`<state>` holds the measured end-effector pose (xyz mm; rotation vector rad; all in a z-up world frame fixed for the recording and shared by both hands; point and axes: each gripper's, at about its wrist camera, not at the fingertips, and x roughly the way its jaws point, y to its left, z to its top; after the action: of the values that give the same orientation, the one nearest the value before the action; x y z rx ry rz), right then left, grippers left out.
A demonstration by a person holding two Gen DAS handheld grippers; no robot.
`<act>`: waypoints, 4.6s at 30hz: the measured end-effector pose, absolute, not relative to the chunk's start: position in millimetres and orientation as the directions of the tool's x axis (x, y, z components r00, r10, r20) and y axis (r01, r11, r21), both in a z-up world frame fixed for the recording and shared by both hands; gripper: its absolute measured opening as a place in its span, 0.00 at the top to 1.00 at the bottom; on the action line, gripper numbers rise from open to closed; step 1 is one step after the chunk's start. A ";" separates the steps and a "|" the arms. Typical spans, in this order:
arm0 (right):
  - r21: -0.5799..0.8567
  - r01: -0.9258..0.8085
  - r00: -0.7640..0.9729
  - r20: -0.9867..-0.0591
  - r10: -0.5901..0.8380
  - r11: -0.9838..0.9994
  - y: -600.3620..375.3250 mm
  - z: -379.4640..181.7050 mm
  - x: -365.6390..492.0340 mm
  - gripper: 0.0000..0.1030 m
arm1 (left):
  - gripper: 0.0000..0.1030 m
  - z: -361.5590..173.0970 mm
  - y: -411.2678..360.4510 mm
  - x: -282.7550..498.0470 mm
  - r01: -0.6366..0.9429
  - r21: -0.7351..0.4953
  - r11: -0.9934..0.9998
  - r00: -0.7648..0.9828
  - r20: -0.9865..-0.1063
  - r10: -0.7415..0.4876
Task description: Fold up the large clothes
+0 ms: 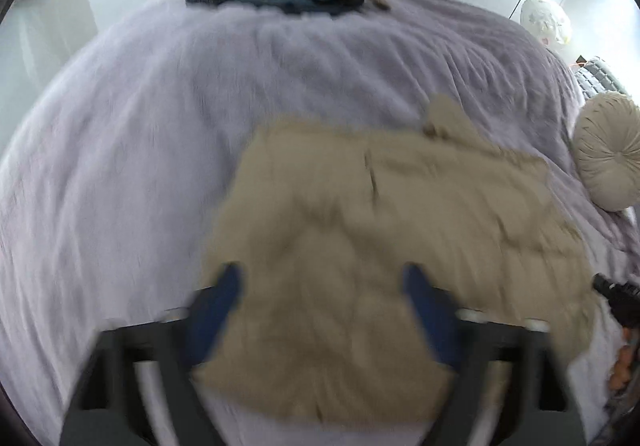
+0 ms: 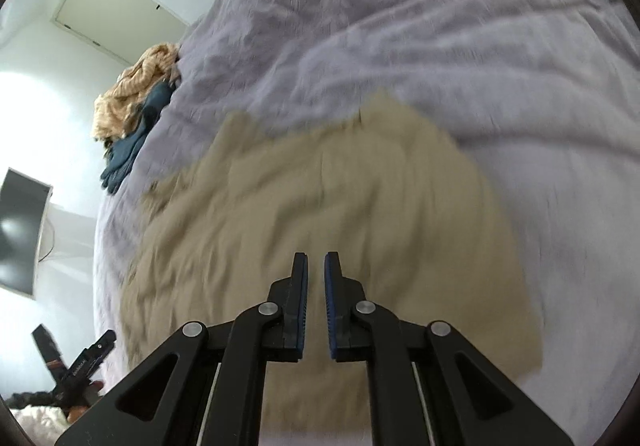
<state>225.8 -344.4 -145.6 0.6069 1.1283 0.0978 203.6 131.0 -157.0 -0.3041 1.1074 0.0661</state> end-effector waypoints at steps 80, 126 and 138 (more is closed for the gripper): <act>0.810 0.586 0.552 -0.387 0.738 -0.013 -355.3 -264.2 -56.4 0.24 | 0.49 -215.5 179.5 -69.4 -0.488 -0.697 0.525 0.369 -0.710 -0.600; 0.215 0.465 0.103 -0.977 0.189 0.859 -325.5 -156.0 23.1 0.58 | 0.23 -157.4 230.6 -26.0 -0.285 -0.299 0.911 0.253 -0.940 -0.229; 0.191 0.418 0.130 -0.980 0.150 0.888 -294.8 -124.2 20.4 0.56 | 0.23 -217.1 242.3 18.3 -0.122 -0.579 0.806 0.122 -0.814 -0.567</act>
<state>20.4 -294.8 -124.2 0.4810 1.4440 -0.2059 18.3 242.3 -217.1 -0.5966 1.4325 -0.3547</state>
